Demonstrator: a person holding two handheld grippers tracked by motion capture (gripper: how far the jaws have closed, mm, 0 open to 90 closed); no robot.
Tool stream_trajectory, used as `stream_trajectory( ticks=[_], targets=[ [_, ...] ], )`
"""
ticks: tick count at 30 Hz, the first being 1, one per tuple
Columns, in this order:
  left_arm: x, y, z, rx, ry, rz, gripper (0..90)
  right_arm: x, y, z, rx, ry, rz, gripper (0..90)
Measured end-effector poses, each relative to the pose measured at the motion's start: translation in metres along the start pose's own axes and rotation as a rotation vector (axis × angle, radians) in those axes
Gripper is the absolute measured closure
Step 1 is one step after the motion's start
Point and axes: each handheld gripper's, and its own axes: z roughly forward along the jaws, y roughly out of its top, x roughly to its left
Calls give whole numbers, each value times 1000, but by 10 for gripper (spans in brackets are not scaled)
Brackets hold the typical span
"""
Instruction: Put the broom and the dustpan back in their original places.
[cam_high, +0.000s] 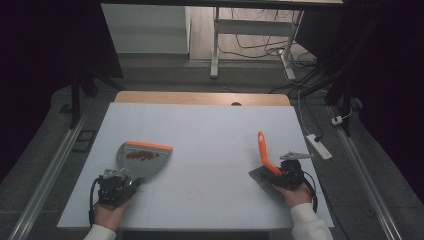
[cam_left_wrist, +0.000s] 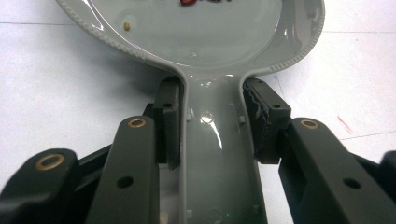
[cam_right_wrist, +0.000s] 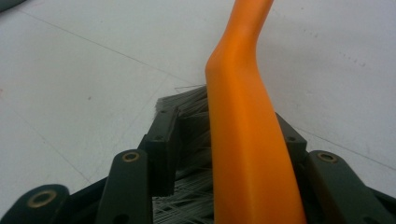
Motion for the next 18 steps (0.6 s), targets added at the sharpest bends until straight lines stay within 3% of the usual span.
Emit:
stream_trajectory(
  ticks=[5,8,10,14,18],
  targets=[
    [1,0,0,5,-7,1,587,0,1,1,7,-14,-11,489],
    [-1,0,1,10,-27,23,473,1,1,1,15,-47,-19,449],
    [-4,1,0,11,-36,33,430,-1,1,1,16,-46,-7,442],
    [-7,1,1,26,-24,52,411,-1,1,2,18,-76,3,401],
    [-2,1,-2,25,-26,44,376,-2,0,0,10,-111,6,368]
  ],
)
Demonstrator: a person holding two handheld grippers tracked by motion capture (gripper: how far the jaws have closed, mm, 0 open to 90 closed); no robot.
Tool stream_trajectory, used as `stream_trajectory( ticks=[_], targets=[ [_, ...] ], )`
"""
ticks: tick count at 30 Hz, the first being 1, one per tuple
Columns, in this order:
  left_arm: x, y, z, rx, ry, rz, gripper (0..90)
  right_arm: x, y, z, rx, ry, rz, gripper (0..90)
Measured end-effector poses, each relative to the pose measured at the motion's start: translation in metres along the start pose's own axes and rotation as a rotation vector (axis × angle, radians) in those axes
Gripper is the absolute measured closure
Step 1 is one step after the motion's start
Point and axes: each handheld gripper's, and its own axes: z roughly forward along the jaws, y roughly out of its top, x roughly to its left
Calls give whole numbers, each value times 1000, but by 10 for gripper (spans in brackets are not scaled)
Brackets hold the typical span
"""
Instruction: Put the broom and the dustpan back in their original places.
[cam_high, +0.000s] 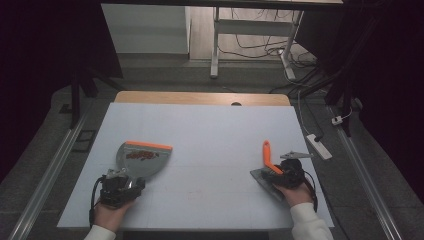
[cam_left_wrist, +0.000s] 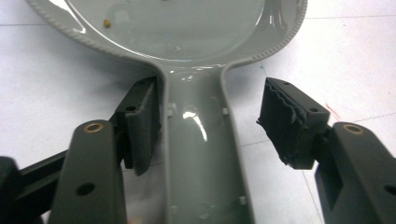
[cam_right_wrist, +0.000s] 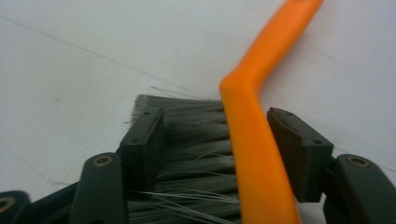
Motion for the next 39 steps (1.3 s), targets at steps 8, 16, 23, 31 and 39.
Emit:
stream_trajectory(
  ticks=[8,16,23,31,39],
  targets=[
    [12,-4,-18,-33,4,2,329,4,0,-10,-63,-58,-21,358],
    [8,0,-32,-71,4,104,344,11,0,-13,-94,-9,-80,368],
    [-3,7,-38,-108,-67,199,367,17,0,-14,-104,15,-105,374],
    [-16,19,-27,-53,-180,330,378,29,-1,-13,-105,69,-178,385],
    [-22,31,-13,-28,-234,389,377,41,-3,-14,-113,123,-235,389]
  ],
)
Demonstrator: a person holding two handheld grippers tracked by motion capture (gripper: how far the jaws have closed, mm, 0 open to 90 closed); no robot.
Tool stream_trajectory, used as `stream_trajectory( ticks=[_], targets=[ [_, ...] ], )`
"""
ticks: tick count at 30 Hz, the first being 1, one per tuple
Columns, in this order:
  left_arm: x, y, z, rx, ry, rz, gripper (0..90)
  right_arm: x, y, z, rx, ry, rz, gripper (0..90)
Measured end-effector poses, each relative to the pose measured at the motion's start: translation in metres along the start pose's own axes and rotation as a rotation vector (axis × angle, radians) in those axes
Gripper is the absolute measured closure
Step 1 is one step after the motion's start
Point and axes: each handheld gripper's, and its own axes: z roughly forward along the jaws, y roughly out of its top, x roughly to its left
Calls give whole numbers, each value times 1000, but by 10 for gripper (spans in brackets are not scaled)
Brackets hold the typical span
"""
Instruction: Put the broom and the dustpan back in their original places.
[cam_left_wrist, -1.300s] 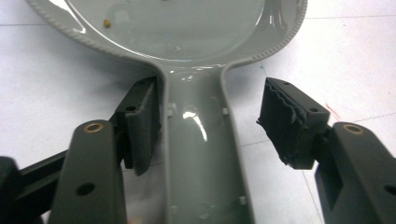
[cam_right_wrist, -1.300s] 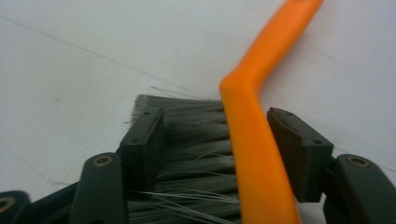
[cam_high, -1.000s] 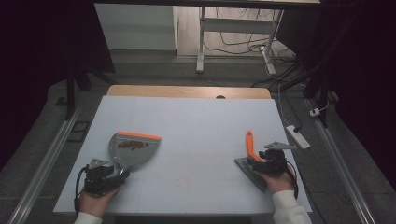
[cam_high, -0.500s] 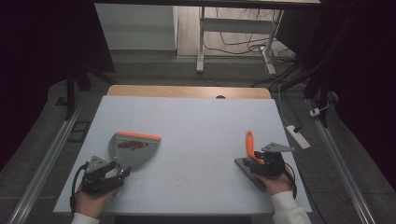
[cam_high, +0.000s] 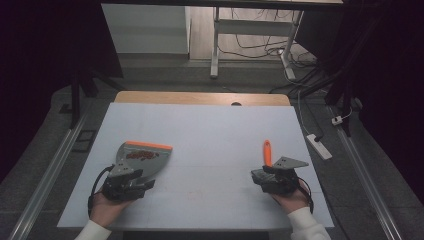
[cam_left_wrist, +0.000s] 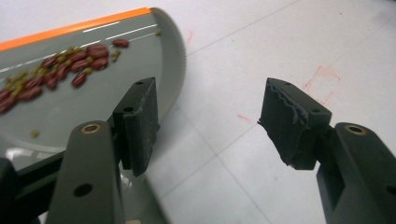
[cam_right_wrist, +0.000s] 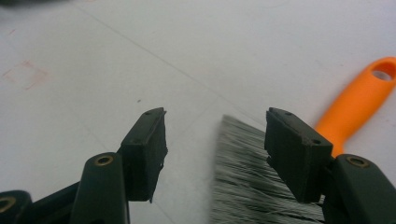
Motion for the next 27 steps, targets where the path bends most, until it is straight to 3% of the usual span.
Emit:
stream_trajectory(
  ticks=[4,8,11,17,27],
  targets=[
    [-4,7,9,25,-22,44,377,4,0,0,-19,37,15,394],
    [-7,10,16,38,-58,71,376,11,1,1,-30,66,3,394],
    [-9,10,17,43,-62,85,375,18,1,1,-34,81,-18,394],
    [-12,9,17,43,-67,88,374,27,-1,1,-23,91,-53,396],
    [-12,7,18,48,-77,68,372,25,-2,-2,-50,80,-57,397]
  ],
)
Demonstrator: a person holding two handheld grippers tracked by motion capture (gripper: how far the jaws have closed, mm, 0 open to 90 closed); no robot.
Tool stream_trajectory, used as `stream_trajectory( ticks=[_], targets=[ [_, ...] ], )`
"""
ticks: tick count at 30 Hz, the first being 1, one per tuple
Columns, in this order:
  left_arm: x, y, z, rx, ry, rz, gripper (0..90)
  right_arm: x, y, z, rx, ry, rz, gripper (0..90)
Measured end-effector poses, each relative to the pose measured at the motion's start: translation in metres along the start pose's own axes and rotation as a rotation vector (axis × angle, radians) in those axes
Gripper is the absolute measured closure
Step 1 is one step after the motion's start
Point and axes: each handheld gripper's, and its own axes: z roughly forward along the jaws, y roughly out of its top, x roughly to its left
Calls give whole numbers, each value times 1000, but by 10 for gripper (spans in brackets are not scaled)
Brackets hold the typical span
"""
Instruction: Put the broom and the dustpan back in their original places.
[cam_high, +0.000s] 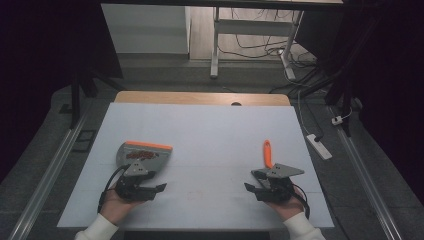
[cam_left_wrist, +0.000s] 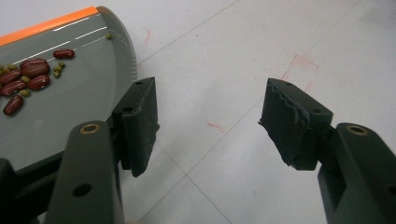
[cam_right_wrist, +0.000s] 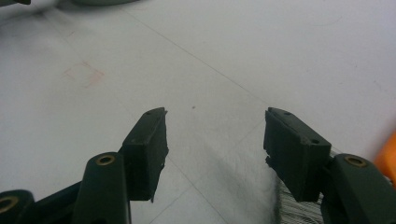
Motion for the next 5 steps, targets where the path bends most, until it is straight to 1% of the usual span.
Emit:
stream_trajectory(
  ticks=[5],
  targets=[
    [1,-1,0,0,-6,-13,367,1,0,0,-5,0,-10,397]
  ],
)
